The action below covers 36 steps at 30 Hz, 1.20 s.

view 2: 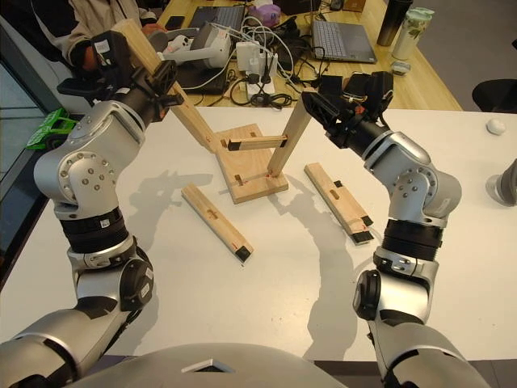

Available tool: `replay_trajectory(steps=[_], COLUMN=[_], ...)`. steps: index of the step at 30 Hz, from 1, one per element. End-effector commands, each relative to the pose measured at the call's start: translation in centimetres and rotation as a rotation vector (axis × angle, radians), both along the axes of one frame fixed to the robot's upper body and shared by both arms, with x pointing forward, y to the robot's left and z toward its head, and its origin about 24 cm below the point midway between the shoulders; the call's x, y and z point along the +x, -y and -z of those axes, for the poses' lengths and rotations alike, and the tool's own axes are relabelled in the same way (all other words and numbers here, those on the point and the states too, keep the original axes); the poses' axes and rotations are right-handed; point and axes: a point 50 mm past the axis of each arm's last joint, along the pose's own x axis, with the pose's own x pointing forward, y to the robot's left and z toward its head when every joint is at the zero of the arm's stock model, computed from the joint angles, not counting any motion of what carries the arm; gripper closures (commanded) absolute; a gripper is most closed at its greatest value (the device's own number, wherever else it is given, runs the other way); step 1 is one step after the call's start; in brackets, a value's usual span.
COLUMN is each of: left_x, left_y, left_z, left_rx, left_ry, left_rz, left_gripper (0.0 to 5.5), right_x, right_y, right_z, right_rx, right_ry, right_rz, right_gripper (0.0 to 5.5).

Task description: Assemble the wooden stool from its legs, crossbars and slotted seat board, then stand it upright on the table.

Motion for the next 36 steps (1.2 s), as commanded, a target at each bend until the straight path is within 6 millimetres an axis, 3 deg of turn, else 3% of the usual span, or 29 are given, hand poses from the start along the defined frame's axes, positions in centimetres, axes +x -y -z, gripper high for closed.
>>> replay_trajectory(steps=[1,9,15,27,31,36], left_x=[0.1,-0.1,-0.5,-0.7,-0.6,-0.5], left_y=[0.2,0.1,-0.6,-1.0,-1.1,-1.1], left_z=[-0.4,-0.2,0.3,0.3,0.4,0.4], left_rx=[0.006,0.016,0.036,0.063,0.076,0.1], left_ry=[0.018,0.021,0.02,0.026,0.026,0.032], left_rz=[-0.004,-0.022,-0.06,-0.087,-0.097,-0.107], left_gripper=[4.48,4.48,4.48,4.48,4.48,4.48], right_x=[-0.2,-0.9,-3.0,-4.1,-4.1,-4.5], right_y=[-1.1,-2.4,-3.6,-4.8,-5.0,-6.7], right_z=[-0.2,0.8,1.1,1.2,1.4,2.3], right_rx=[-0.028,-0.152,-0.246,-0.364,-0.472,-0.578], right_ry=[-0.011,-0.072,-0.158,-0.159,-0.087,0.019], right_rz=[-0.038,-0.041,0.08,0.356,0.468,0.499], right_gripper=[2.73,4.02,4.46,4.5,4.5,4.5])
